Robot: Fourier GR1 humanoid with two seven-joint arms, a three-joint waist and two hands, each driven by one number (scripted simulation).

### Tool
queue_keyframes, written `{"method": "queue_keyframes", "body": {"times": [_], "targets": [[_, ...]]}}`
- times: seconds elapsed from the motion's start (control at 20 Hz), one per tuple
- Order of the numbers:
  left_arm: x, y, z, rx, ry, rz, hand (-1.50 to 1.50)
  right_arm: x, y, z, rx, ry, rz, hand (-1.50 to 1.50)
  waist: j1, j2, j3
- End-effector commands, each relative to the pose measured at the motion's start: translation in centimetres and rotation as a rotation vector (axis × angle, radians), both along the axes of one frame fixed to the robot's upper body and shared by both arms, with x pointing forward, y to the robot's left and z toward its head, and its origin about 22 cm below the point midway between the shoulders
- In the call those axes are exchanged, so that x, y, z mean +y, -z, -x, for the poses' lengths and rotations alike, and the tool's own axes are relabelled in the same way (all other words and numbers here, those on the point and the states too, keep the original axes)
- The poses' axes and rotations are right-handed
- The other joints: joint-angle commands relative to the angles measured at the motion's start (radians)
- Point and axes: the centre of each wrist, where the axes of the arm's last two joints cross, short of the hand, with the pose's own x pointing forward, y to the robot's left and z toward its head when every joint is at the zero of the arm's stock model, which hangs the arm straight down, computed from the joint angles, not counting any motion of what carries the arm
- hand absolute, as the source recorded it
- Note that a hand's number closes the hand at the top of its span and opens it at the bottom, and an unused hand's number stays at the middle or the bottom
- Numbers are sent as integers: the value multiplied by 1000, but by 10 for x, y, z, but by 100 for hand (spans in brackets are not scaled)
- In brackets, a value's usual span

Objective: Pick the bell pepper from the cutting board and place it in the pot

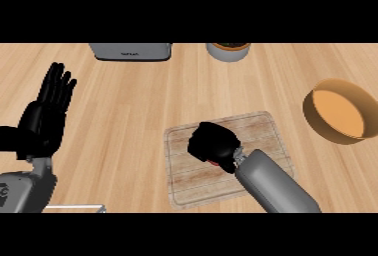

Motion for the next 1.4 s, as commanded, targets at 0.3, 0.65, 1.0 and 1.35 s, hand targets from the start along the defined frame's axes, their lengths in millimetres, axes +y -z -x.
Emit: {"method": "queue_keyframes", "body": {"times": [0.3, 0.65, 1.0, 1.35], "targets": [[12, 12, 10, 12, -63, 25, 0, -1, -21, 108, 88, 179, -321, 150, -90, -5, 14], [20, -7, 6, -9, -89, 13, 0, -50, -97, 156, -167, 447, -555, 150, -106, -2, 14], [3, 10, 7, -13, -25, 31, 0, -113, -163, 188, -429, 693, -742, 150, -48, 21, 15], [5, -1, 2, -33, -15, 42, 0, -165, -181, 166, -470, 839, -761, 150, -18, 24, 16]]}}
